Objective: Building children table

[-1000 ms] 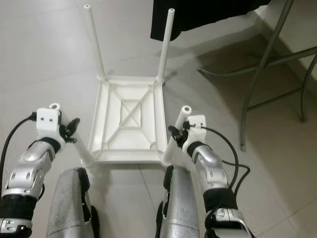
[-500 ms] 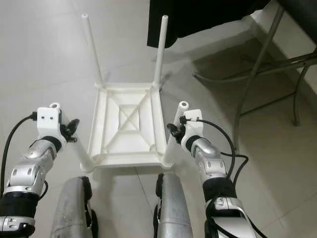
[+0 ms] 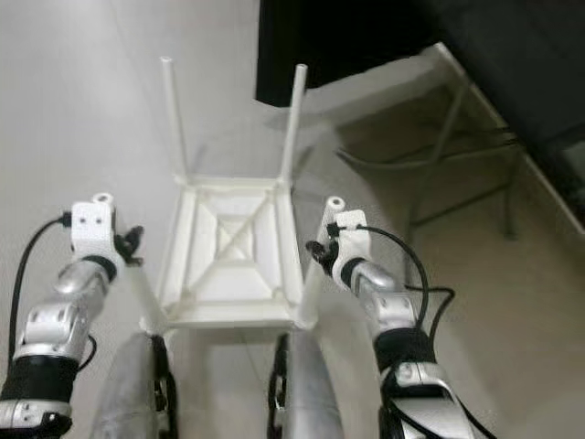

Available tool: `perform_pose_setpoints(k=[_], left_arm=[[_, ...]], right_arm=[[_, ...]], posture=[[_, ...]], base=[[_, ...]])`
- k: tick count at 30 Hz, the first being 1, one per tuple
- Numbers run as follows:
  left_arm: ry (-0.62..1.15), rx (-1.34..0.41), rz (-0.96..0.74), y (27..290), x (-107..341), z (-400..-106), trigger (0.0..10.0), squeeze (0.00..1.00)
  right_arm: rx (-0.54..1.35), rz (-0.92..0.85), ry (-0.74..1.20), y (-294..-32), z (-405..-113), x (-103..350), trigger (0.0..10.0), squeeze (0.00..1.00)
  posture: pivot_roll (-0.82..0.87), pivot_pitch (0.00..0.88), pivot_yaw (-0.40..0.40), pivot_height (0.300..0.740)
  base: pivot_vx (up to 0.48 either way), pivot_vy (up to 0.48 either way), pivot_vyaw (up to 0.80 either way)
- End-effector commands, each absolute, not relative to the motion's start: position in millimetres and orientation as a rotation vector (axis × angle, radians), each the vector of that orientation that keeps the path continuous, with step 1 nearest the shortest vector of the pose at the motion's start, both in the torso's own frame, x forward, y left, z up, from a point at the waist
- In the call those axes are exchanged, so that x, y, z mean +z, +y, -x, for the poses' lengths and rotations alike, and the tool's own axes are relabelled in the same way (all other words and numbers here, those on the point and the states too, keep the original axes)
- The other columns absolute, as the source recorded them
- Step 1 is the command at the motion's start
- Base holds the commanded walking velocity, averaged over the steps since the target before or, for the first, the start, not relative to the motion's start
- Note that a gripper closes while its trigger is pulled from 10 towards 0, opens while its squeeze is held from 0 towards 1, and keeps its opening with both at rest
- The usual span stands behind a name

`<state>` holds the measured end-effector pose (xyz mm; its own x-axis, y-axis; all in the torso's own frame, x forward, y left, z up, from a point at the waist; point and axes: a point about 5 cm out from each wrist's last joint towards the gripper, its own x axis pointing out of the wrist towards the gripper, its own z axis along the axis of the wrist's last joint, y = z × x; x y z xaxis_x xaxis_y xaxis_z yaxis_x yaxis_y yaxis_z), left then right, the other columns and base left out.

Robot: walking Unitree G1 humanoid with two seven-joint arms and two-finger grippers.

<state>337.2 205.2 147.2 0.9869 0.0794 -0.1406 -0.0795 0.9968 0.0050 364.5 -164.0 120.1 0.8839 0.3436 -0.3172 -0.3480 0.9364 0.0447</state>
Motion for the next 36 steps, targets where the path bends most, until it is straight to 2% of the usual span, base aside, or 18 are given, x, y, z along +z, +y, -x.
perform_pose_setpoints(k=[1,10,16,19,21,23,24,26,27,29,30,31,33,34,35,36], left_arm=[[0.158,0.014,0.041,186.7,143.4,-337.9,10.0,0.00],[0.157,0.045,0.019,192.1,145.5,-337.2,10.0,0.00],[0.125,0.189,-0.003,210.7,156.5,-339.4,10.0,0.00],[-0.013,0.354,-0.044,236.6,196.4,-347.2,10.0,0.00],[-0.062,0.385,-0.061,242.4,210.7,-349.3,10.0,0.00],[-0.205,0.481,-0.090,259.6,259.2,-356.1,10.0,0.00],[-0.205,0.481,-0.090,259.6,259.2,-356.1,10.0,0.00],[-0.350,0.497,-0.099,263.8,310.6,-365.6,10.0,0.00],[-0.350,0.497,-0.099,263.8,310.6,-365.6,10.0,0.00],[-0.503,0.414,-0.117,246.6,363.4,-373.6,10.0,0.00],[-0.503,0.414,-0.117,246.6,363.4,-373.6,10.0,0.00],[-0.621,0.310,-0.149,221.3,399.8,-374.9,10.0,0.00],[-0.686,0.211,-0.146,197.2,419.8,-374.8,10.0,0.00],[-0.686,0.211,-0.146,197.2,419.8,-374.8,10.0,0.00],[-0.736,0.111,-0.114,173.2,434.4,-373.1,10.0,0.00],[-0.736,0.111,-0.114,173.2,434.4,-373.1,10.0,0.00]], right_arm=[[0.467,-0.014,0.394,-147.8,-356.7,103.3,10.0,0.00],[0.532,-0.009,0.356,-133.5,-362.4,113.5,10.0,0.00],[0.612,0.072,0.242,-119.8,-369.8,134.1,10.0,0.00],[0.660,0.096,0.079,-99.8,-384.2,172.6,10.0,0.00],[0.674,0.103,0.037,-94.2,-387.0,182.8,10.0,0.00],[0.695,0.086,-0.072,-78.1,-394.3,214.5,10.0,0.00],[0.695,0.086,-0.072,-78.1,-394.3,214.5,10.0,0.00],[0.686,0.060,-0.202,-64.8,-400.2,252.8,10.0,0.00],[0.686,0.060,-0.202,-64.8,-400.2,252.8,10.0,0.00],[0.616,0.056,-0.346,-60.3,-404.6,294.2,10.0,0.00],[0.616,0.056,-0.346,-60.3,-404.6,294.2,10.0,0.00],[0.539,0.069,-0.446,-63.5,-406.2,323.3,10.0,0.00],[0.478,0.069,-0.510,-68.9,-406.7,342.6,10.0,0.00],[0.478,0.069,-0.510,-68.9,-406.7,342.6,10.0,0.00],[0.430,0.048,-0.564,-74.8,-406.0,359.1,10.0,0.00],[0.430,0.048,-0.564,-74.8,-406.0,359.1,10.0,0.00]], posture=[[0.07,0.393,-0.132,0.700],[0.08,0.389,-0.131,0.730],[0.08,0.372,-0.128,0.740],[0.10,0.328,-0.131,0.740],[0.10,0.328,-0.131,0.740],[0.11,0.298,-0.127,0.740],[0.11,0.298,-0.127,0.740],[0.13,0.243,-0.123,0.740],[0.13,0.243,-0.123,0.740],[0.14,0.192,-0.113,0.740],[0.14,0.192,-0.113,0.740],[0.15,0.162,-0.105,0.740],[0.16,0.143,-0.095,0.740],[0.16,0.143,-0.095,0.740],[0.16,0.121,-0.091,0.740],[0.16,0.121,-0.091,0.740]], base=[[0.000,0.000,0.00],[0.000,0.000,0.00],[0.000,0.000,0.00],[0.000,0.000,0.00],[0.000,0.000,0.00],[0.000,0.000,0.00],[0.000,0.000,0.00],[0.000,0.000,0.00],[0.000,0.000,0.00],[0.000,0.000,0.00],[0.000,0.000,0.00],[0.000,0.000,0.00],[0.000,0.000,0.00],[0.000,0.000,0.00],[0.000,0.000,0.00],[0.000,0.000,0.00]])
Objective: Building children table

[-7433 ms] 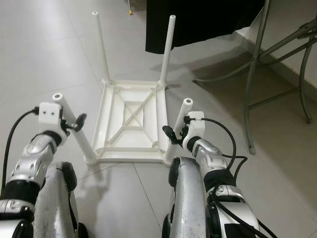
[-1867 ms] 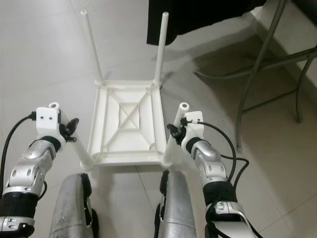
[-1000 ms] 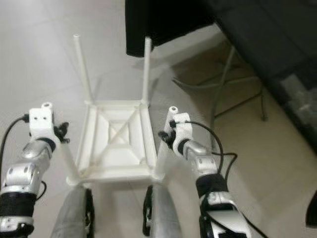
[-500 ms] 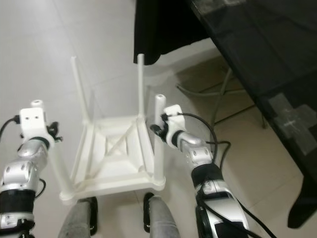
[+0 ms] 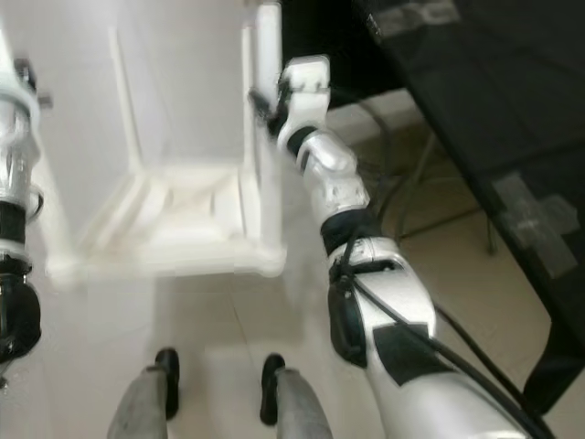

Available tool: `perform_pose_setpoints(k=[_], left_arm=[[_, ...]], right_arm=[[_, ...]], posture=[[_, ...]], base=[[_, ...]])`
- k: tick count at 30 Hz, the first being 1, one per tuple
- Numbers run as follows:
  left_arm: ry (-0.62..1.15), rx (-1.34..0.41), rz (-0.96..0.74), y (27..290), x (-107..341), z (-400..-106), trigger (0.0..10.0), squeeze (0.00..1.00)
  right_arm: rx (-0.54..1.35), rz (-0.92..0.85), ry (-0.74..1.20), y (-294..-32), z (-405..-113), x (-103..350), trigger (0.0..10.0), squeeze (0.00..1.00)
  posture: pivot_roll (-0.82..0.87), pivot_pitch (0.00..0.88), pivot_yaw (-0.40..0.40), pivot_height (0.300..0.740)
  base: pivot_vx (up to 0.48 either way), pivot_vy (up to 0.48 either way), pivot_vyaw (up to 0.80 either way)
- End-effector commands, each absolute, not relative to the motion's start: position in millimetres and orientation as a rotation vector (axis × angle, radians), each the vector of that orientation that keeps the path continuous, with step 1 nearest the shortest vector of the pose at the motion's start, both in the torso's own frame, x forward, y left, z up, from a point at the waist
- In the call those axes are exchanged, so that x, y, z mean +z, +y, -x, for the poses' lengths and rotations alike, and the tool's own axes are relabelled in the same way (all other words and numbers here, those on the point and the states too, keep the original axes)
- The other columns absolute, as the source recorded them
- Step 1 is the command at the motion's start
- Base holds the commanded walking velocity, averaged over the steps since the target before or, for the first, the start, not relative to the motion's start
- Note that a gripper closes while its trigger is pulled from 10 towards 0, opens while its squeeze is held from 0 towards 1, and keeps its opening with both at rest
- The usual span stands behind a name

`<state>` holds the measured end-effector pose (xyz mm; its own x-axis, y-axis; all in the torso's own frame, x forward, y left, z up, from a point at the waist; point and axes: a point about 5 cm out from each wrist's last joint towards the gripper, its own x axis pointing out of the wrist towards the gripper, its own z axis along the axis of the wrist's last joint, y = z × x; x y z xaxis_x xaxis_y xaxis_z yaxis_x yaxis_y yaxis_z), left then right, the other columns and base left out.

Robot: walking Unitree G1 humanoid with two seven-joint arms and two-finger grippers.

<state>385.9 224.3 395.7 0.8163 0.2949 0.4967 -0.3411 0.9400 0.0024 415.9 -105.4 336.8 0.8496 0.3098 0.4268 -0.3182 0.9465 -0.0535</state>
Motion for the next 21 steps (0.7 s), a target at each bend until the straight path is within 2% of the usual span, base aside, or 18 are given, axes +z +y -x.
perform_pose_setpoints(k=[1,4,6,10,12,13,17,21], left_arm=[[-0.753,0.077,-0.100,165.0,438.8,-372.1,10.0,0.00],[-0.788,-0.006,-0.090,148.5,445.6,-370.4,10.0,0.00],[-0.839,-0.135,-0.073,129.7,459.4,-366.0,10.0,0.00],[-0.911,-0.260,-0.070,113.0,476.9,-355.4,10.0,0.00],[-1.011,-0.415,-0.062,93.9,500.6,-340.1,10.0,0.00],[-1.011,-0.415,-0.062,93.9,500.6,-340.1,10.0,0.00],[-1.239,-0.630,-0.164,43.0,541.9,-298.4,10.0,0.00],[-1.267,-0.650,-0.143,22.2,551.8,-287.9,10.0,0.00]], right_arm=[[0.417,0.035,-0.582,-76.8,-405.7,364.3,10.0,0.00],[0.380,0.029,-0.631,-82.7,-404.1,375.2,10.0,0.00],[0.296,0.036,-0.704,-95.2,-401.4,391.8,10.0,0.00],[0.180,0.047,-0.795,-112.4,-395.7,411.7,10.0,0.00],[-0.012,0.086,-0.934,-137.4,-383.3,439.2,10.0,0.00],[-0.012,0.086,-0.934,-137.4,-383.3,439.2,10.0,0.00],[-0.467,0.275,-1.219,-190.4,-341.5,484.7,10.0,0.00],[-0.436,0.301,-1.192,-194.8,-344.3,485.1,10.0,0.00]], posture=[[0.16,0.121,-0.091,0.740],[0.16,0.093,-0.079,0.740],[0.17,0.066,-0.072,0.740],[0.18,0.041,-0.064,0.740],[0.19,0.019,-0.061,0.740],[0.19,0.019,-0.061,0.740],[0.19,0.000,-0.045,0.740],[0.17,0.000,-0.028,0.740]], base=[[0.000,0.000,0.00],[0.000,0.000,0.00],[0.000,0.000,0.00],[0.000,0.000,0.00],[0.000,0.000,0.00],[0.000,0.000,0.00],[0.000,0.000,0.00],[0.000,0.000,0.00]])
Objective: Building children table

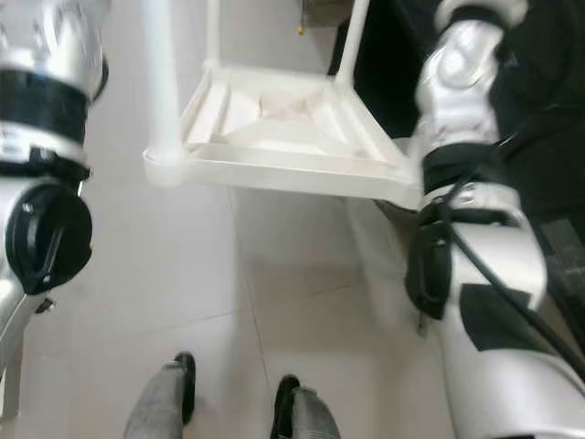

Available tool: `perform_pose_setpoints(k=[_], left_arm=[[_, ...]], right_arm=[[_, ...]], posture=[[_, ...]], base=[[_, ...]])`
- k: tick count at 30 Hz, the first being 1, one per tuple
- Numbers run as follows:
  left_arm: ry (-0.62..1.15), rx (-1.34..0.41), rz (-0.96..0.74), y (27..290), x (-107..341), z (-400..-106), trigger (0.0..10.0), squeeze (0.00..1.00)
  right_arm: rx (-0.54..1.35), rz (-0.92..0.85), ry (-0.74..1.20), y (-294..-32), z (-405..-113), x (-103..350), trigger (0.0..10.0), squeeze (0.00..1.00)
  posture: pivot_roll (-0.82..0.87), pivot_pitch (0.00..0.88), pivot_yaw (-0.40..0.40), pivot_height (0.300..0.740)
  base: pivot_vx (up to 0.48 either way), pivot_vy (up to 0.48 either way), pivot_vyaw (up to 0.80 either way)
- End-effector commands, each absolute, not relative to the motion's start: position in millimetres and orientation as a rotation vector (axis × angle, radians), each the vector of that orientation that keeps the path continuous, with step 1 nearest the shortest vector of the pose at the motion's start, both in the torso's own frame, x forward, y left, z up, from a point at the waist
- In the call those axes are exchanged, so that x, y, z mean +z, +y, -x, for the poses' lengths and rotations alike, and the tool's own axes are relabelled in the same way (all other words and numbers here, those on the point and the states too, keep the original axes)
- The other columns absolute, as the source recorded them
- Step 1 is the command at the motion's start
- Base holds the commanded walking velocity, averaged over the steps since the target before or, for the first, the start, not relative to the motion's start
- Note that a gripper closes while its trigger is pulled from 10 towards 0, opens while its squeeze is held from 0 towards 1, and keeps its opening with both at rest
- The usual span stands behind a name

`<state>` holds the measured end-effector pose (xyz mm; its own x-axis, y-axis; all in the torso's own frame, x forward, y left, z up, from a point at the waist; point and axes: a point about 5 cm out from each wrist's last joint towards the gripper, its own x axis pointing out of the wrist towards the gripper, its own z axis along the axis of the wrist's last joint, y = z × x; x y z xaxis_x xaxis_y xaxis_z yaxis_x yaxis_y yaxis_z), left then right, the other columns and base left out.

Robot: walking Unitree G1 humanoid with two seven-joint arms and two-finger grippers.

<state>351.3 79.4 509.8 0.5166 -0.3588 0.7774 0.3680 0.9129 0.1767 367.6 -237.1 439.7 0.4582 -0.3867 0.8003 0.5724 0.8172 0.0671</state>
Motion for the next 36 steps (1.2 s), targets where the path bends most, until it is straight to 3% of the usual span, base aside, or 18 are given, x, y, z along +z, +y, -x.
perform_pose_setpoints(k=[1,4,6,7,9,11,14,16,19,21,22,23,25,32,33,36], left_arm=[[-1.267,-0.650,-0.143,22.2,551.8,-287.9,10.0,0.00],[-1.270,-0.651,-0.132,17.8,553.4,-285.8,10.0,0.00],[-1.192,-0.610,-0.086,22.8,535.8,-303.4,10.0,0.00],[-1.192,-0.610,-0.086,22.8,535.8,-303.4,10.0,0.00],[-1.100,-0.569,-0.065,34.5,509.4,-326.3,10.0,0.00],[-1.037,-0.542,-0.066,44.6,484.1,-342.0,10.0,0.00],[-1.003,-0.519,-0.060,49.5,472.4,-348.6,10.0,0.00],[-0.922,-0.442,-0.091,66.2,438.3,-362.8,10.0,0.00],[-0.922,-0.442,-0.091,66.2,438.3,-362.8,10.0,0.00],[-0.874,-0.393,-0.114,81.0,417.4,-369.4,10.0,0.00],[-0.745,-0.247,-0.151,125.3,369.9,-381.0,10.0,0.00],[-0.745,-0.247,-0.151,125.3,369.9,-381.0,10.0,0.00],[-0.670,-0.164,-0.185,150.7,341.9,-382.2,10.0,0.00],[-0.592,-0.107,-0.186,167.3,310.2,-377.4,10.0,0.00],[-0.536,-0.094,-0.172,173.0,289.1,-373.7,10.0,0.00],[-0.482,-0.094,-0.155,175.8,268.6,-369.8,10.0,0.00]], right_arm=[[-0.436,0.301,-1.192,-194.8,-344.3,485.1,10.0,0.00],[-0.408,0.302,-1.169,-194.1,-347.5,484.0,10.0,0.00],[-0.138,0.237,-0.977,-165.1,-376.4,453.1,10.0,0.00],[-0.138,0.237,-0.977,-165.1,-376.4,453.1,10.0,0.00],[0.064,0.225,-0.812,-133.4,-396.1,412.8,10.0,0.00],[0.147,0.225,-0.711,-112.9,-404.2,377.6,10.0,0.00],[0.193,0.219,-0.658,-103.8,-406.7,360.8,10.0,0.00],[0.305,0.213,-0.541,-83.7,-408.0,317.5,10.0,0.00],[0.305,0.213,-0.541,-83.7,-408.0,317.5,10.0,0.00],[0.331,0.219,-0.492,-80.2,-407.3,298.4,10.0,0.00],[0.327,0.225,-0.422,-85.4,-405.2,271.0,10.0,0.00],[0.327,0.225,-0.422,-85.4,-405.2,271.0,10.0,0.00],[0.315,0.225,-0.393,-90.7,-403.6,261.4,10.0,0.00],[0.399,0.302,-0.307,-93.3,-397.2,240.8,10.0,0.00],[0.522,0.409,-0.221,-95.5,-390.8,223.7,10.0,0.00],[0.629,0.523,-0.132,-99.8,-384.0,207.4,10.0,0.00]], posture=[[0.17,0.000,-0.028,0.740],[0.17,0.000,-0.028,0.740],[0.14,0.000,-0.027,0.740],[0.14,0.000,-0.027,0.740],[0.15,0.000,-0.036,0.740],[0.16,0.000,-0.037,0.740],[0.16,0.000,-0.042,0.740],[0.16,0.000,-0.045,0.740],[0.16,0.000,-0.045,0.740],[0.15,0.000,-0.045,0.740],[0.15,0.000,-0.042,0.740],[0.15,0.000,-0.042,0.740],[0.14,0.000,-0.042,0.740],[0.13,0.001,-0.052,0.740],[0.12,0.015,-0.054,0.740],[0.11,0.025,-0.053,0.740]], base=[[0.000,0.000,0.00],[0.000,0.000,0.00],[0.000,0.000,0.00],[0.000,0.000,0.00],[0.000,0.000,0.00],[0.000,0.000,0.00],[0.000,0.000,0.00],[0.000,0.000,0.00],[0.000,0.000,0.00],[0.000,0.000,0.00],[0.000,0.000,0.00],[0.000,0.000,0.00],[0.000,0.000,0.00],[0.000,0.000,0.00],[0.000,0.000,0.00],[0.000,0.000,0.00]])
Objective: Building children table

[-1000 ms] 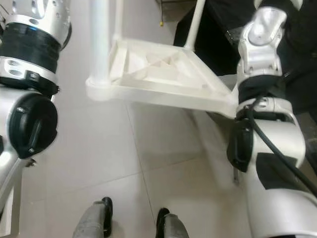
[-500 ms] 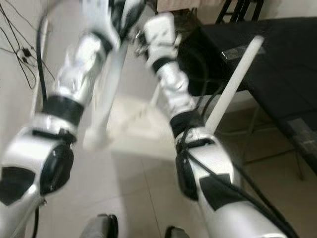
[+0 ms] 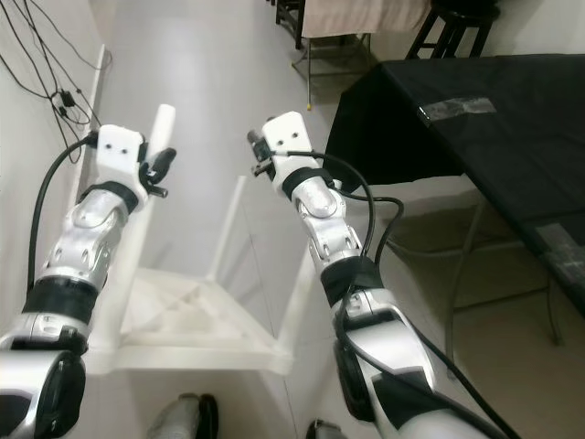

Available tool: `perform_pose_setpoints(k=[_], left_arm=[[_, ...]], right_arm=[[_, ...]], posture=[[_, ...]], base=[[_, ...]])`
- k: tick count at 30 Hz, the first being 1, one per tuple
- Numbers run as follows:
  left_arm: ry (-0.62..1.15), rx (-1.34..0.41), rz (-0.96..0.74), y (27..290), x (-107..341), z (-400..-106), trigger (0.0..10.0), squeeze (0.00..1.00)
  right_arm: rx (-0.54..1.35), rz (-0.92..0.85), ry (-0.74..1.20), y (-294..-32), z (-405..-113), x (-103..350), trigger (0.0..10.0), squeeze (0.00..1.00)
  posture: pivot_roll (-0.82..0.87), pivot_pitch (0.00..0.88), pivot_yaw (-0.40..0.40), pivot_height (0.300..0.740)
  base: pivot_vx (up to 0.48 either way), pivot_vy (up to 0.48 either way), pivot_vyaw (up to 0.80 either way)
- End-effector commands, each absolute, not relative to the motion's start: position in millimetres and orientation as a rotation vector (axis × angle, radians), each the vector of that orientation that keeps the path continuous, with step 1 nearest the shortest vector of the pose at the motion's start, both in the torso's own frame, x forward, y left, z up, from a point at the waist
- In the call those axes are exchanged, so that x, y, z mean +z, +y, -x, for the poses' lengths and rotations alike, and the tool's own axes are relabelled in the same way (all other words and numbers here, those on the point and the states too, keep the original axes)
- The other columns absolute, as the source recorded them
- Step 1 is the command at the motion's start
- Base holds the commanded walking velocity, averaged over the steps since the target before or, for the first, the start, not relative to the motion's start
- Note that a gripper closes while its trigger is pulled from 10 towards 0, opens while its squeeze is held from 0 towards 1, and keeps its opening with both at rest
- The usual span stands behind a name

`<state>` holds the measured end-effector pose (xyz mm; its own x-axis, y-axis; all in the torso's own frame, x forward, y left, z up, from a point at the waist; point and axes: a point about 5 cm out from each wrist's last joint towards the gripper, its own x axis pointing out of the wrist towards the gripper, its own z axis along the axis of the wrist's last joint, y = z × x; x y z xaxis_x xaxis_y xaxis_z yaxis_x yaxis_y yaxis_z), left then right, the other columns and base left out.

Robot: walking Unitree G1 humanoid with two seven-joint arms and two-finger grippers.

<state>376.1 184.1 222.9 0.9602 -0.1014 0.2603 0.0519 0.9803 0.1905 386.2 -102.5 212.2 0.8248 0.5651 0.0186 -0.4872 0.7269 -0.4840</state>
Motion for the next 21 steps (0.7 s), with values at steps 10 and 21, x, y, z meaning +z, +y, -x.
perform_pose_setpoints(k=[10,21], left_arm=[[-0.267,-0.178,-0.085,158.1,199.0,-351.2,10.0,0.00],[-0.149,-0.196,-0.069,163.4,174.6,-339.8,10.0,0.00]], right_arm=[[0.879,0.667,0.235,-113.9,-352.2,152.0,10.0,0.00],[0.660,0.331,0.147,-102.9,-352.9,169.8,10.0,0.00]], posture=[[0.10,0.083,-0.065,0.740],[0.10,0.094,-0.059,0.740]], base=[[0.000,0.000,0.00],[0.129,0.000,0.00]])
